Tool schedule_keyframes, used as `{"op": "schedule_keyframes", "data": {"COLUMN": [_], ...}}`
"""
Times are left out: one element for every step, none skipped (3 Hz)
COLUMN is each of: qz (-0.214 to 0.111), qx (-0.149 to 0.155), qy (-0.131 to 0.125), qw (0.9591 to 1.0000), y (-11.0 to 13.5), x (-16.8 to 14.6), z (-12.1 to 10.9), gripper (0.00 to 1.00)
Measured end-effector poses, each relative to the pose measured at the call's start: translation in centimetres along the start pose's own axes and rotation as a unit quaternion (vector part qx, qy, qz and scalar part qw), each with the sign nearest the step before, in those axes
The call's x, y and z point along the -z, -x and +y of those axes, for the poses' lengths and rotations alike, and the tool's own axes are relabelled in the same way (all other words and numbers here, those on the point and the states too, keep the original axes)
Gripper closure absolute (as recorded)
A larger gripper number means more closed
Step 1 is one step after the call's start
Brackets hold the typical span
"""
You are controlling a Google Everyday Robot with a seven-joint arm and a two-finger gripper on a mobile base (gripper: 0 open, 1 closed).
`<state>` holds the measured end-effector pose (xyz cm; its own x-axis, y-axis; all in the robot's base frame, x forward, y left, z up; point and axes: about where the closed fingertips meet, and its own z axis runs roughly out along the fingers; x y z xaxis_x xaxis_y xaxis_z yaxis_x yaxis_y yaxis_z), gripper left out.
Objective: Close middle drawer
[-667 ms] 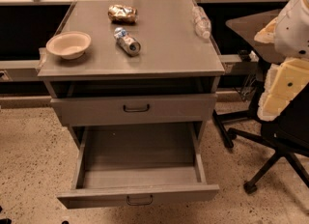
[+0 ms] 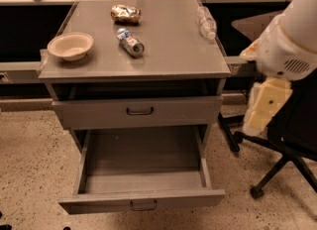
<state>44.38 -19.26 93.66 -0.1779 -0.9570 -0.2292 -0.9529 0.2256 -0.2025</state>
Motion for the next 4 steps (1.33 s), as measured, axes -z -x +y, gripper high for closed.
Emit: {"op": "schedule_keyframes", "data": {"qz": [-0.046,-0.068,-0.067,-0.091], "qx": [0.001,-0.004,0.007,0.019], "qy": [0.046,0.088,0.113,0.095], "qw": [0.9979,0.9938,0.9913,0.9911], "y": [1.0,0.7,-0.2,-0.2], "x": [-7.8,-16.4,-23.0,-23.3], "z": [2.7,6.5,11.1,12.5], "gripper": [0.0,0.0,0.0,0.0]}}
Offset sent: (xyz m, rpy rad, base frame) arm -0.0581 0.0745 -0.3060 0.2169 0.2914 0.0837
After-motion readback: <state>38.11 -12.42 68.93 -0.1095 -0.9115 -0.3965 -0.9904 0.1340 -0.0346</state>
